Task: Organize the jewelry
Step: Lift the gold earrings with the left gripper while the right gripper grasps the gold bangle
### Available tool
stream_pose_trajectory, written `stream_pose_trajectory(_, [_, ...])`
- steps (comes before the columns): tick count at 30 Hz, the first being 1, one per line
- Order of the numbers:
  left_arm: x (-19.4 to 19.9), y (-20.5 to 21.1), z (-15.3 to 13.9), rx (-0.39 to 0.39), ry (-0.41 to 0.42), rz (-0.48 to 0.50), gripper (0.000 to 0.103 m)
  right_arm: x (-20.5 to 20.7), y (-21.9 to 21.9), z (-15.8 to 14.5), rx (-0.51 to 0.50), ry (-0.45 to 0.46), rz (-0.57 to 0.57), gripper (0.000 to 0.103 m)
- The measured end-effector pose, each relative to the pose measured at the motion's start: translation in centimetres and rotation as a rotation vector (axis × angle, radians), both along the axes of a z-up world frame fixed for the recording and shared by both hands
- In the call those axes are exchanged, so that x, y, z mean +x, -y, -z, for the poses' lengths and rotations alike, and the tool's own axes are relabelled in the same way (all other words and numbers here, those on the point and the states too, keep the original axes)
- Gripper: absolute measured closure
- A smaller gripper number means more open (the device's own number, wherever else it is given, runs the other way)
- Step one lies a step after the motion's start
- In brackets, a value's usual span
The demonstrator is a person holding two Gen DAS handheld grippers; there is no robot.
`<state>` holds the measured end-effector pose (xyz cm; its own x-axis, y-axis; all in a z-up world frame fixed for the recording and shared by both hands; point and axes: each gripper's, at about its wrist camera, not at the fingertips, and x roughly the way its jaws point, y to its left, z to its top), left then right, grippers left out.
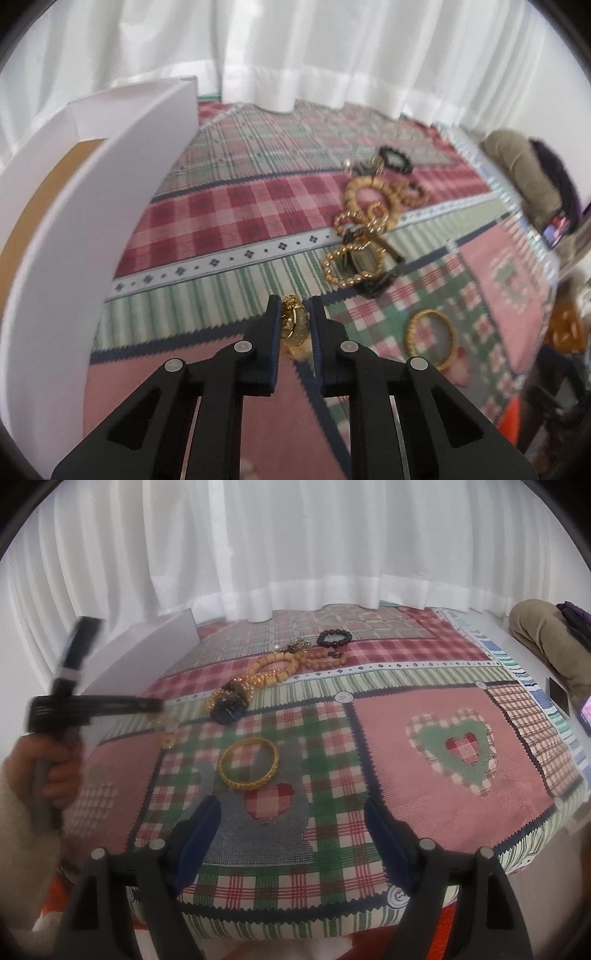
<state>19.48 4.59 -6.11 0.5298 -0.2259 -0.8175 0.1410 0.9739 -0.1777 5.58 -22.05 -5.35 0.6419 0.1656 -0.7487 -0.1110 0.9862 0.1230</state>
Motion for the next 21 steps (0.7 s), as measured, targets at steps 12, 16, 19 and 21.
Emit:
stream_pose_trajectory(12, [-5.1,-4.4,-2.9,-0.062,0.038,-0.055,0.089,4.2,0.8,1.2,0.190,-0.120,-0.027,0.022])
stream_pose_trajectory(16, [-6.3,-4.9,-2.4,-0.062,0.029,-0.074,0.089,5.8,-2.6,2.4,0.050,-0.144,-0.202,0.022])
stream_pose_trajectory(19, [-7.0,-4.9,-2.0,-0.063,0.023,-0.076,0.089,7.6,-2.9,4.2,0.045,-0.185,-0.168,0.022])
stream_pose_trajectory(21, [-7.3,-4.9,-1.8,-0.057,0.024,-0.077,0.089,9.1,-2.6,4.9,0.070,-0.204,-0.126,0.022])
